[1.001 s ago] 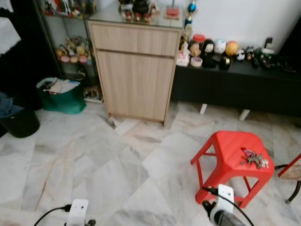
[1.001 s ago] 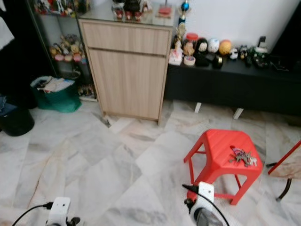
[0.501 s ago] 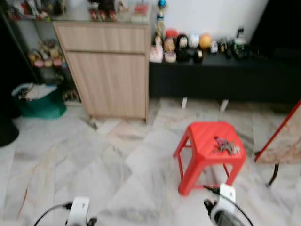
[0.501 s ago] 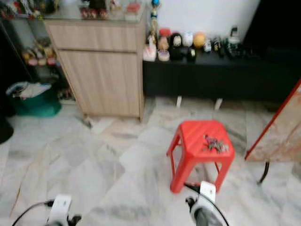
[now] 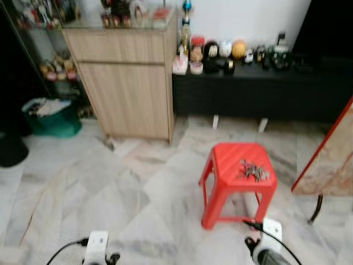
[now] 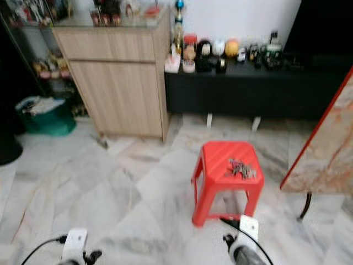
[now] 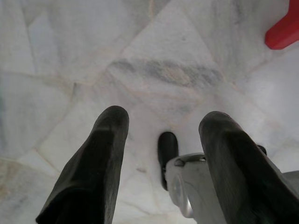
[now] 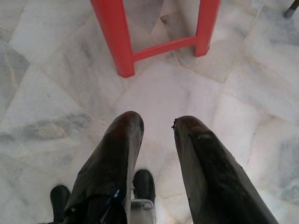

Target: Hang keys on a hook

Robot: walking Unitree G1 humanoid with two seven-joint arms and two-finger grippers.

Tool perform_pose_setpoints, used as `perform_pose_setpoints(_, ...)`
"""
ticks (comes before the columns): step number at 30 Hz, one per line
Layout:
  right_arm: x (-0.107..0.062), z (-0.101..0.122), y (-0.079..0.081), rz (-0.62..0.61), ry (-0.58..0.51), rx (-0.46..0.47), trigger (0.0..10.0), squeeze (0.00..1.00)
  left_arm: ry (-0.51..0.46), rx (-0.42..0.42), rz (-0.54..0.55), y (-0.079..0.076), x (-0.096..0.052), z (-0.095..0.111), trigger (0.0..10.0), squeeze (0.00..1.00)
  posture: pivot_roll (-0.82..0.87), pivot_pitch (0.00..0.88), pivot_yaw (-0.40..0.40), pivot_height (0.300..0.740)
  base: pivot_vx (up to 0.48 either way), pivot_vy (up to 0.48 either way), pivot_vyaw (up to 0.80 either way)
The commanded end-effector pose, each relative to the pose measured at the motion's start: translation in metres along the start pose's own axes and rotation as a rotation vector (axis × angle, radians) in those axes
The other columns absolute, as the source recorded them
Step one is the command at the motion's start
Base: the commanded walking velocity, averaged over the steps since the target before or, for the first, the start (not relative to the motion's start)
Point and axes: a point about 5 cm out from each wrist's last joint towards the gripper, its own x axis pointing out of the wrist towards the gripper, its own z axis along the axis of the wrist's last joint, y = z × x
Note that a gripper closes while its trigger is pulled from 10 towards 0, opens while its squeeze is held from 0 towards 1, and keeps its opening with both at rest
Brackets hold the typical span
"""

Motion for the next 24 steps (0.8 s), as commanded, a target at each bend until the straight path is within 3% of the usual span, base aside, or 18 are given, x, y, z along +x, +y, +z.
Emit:
perform_pose_setpoints(1, 0.0008, 0.0024, 0.0058, 0.014, -0.008, 0.0, 10.0, 0.0, 0.0, -0.016, 0.007, 0.0032, -0.0003, 0.0001, 10.0, 0.0, 0.05, 0.0, -0.04, 0.74, 0.0, 0.0, 0.0)
perform_pose_setpoints(5, 0.0008, 0.0029, 0.0057, 0.014, -0.008, -0.003, 10.0, 0.0, 0.0, -0.003, -0.002, 0.0029, -0.0002, 0.001, 10.0, 0.0, 0.05, 0.0, -0.04, 0.74, 0.0, -0.137, 0.0)
perform_pose_setpoints(16, 0.0009, 0.0042, 0.0054, 0.019, -0.008, -0.017, 10.0, 0.0, 0.001, -0.003, 0.005, 0.0025, 0.0002, 0.0015, 10.0, 0.0, 0.05, 0.0, -0.046, 0.74, 0.0, -0.383, 0.0)
perform_pose_setpoints(24, 0.0008, 0.0043, 0.0049, 0.02, -0.006, -0.022, 10.0, 0.0, 0.005, -0.004, 0.015, 0.0027, 0.0002, 0.001, 10.0, 0.0, 0.05, 0.0, -0.048, 0.74, 0.0, 0.0, 0.0)
